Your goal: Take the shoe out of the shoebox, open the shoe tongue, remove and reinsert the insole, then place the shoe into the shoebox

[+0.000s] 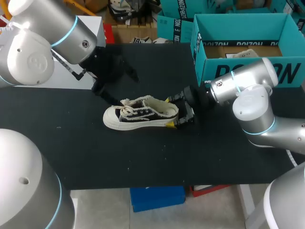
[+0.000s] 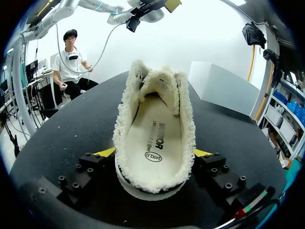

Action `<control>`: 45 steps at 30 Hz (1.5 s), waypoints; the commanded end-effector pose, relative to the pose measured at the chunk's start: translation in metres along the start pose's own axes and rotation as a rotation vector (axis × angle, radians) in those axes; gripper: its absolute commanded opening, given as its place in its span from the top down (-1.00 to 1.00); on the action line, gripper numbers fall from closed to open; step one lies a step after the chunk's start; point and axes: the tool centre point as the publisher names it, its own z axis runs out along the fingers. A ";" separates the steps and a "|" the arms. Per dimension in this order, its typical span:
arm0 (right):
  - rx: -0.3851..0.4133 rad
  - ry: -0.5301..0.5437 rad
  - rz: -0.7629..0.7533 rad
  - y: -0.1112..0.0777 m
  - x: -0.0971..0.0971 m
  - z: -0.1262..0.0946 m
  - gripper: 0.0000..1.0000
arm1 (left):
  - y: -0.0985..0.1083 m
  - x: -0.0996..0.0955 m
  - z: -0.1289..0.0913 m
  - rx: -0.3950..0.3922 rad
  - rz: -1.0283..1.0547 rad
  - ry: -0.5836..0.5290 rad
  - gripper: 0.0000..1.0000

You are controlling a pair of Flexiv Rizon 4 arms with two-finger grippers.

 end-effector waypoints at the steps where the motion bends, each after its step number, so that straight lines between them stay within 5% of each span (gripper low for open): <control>1: 0.001 0.001 0.001 -0.002 -0.002 0.007 1.00 | -0.003 -0.010 -0.002 0.019 0.202 0.085 -1.00; 28: 0.001 0.001 0.001 -0.002 -0.002 0.007 1.00 | 0.019 -0.040 0.058 -0.040 0.471 0.358 -1.00; 45: 0.001 0.001 0.001 -0.002 -0.002 0.007 1.00 | 0.015 -0.037 0.072 -0.055 0.440 0.354 -1.00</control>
